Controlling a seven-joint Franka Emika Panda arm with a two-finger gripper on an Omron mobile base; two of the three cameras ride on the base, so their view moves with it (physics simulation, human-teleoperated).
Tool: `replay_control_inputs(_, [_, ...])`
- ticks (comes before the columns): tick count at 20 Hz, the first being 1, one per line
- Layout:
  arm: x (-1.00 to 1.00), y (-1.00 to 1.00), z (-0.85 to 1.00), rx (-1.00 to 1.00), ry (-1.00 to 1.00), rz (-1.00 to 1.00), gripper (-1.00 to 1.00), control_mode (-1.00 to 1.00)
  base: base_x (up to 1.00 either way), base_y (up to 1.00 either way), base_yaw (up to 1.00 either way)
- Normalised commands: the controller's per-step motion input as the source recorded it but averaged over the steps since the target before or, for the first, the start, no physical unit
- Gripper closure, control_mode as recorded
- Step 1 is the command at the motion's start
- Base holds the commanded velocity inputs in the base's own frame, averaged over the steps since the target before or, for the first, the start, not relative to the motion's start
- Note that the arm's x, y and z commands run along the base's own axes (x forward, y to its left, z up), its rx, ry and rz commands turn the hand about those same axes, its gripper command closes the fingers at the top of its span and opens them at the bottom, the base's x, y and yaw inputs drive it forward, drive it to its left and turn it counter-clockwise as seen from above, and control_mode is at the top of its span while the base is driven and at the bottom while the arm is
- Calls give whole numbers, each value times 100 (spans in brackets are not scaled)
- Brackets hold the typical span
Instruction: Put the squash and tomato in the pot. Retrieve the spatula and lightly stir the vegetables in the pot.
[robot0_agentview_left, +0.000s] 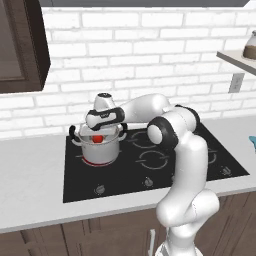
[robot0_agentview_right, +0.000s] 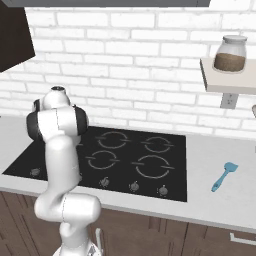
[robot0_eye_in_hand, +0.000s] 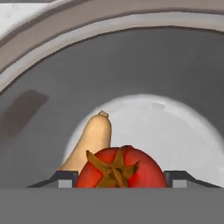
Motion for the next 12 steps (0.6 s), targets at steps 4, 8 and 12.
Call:
replay_control_inputs(4, [0, 3, 0, 0, 0, 0, -100, -100, 0, 0, 0])
replay_control_inputs(8, [-5, 1, 1, 0, 0, 0, -100, -100, 0, 0, 0])
replay_control_inputs(12, [-19, 0, 13, 0, -3, 0, -100, -100, 0, 0, 0])
